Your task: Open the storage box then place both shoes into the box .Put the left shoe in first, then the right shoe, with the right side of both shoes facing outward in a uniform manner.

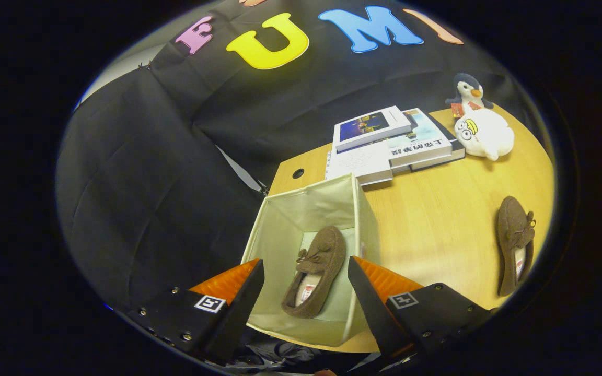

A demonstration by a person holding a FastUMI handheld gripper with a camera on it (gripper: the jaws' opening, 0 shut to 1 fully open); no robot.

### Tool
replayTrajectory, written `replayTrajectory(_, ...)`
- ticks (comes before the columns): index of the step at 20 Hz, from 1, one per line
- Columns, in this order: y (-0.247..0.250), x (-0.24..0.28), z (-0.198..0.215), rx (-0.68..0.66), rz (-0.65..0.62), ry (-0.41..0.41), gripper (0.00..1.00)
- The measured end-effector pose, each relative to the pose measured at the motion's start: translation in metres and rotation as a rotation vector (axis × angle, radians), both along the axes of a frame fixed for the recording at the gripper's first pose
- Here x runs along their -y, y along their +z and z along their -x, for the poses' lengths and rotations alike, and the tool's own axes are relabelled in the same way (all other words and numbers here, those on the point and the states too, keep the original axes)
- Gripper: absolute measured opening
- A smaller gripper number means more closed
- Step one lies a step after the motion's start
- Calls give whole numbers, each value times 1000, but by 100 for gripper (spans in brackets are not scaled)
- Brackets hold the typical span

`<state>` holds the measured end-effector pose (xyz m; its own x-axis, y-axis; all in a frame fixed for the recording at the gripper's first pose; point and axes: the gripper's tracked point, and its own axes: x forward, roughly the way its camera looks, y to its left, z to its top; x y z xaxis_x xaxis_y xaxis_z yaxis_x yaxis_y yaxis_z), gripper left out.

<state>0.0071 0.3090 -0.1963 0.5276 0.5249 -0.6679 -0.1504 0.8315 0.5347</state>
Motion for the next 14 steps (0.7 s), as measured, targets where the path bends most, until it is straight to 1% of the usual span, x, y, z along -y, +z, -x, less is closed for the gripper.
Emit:
replayTrajectory(5, -4, 62, -4, 17, 63, -38, 98)
replayTrajectory(14, -24, 185, -2, -2, 189, -152, 98)
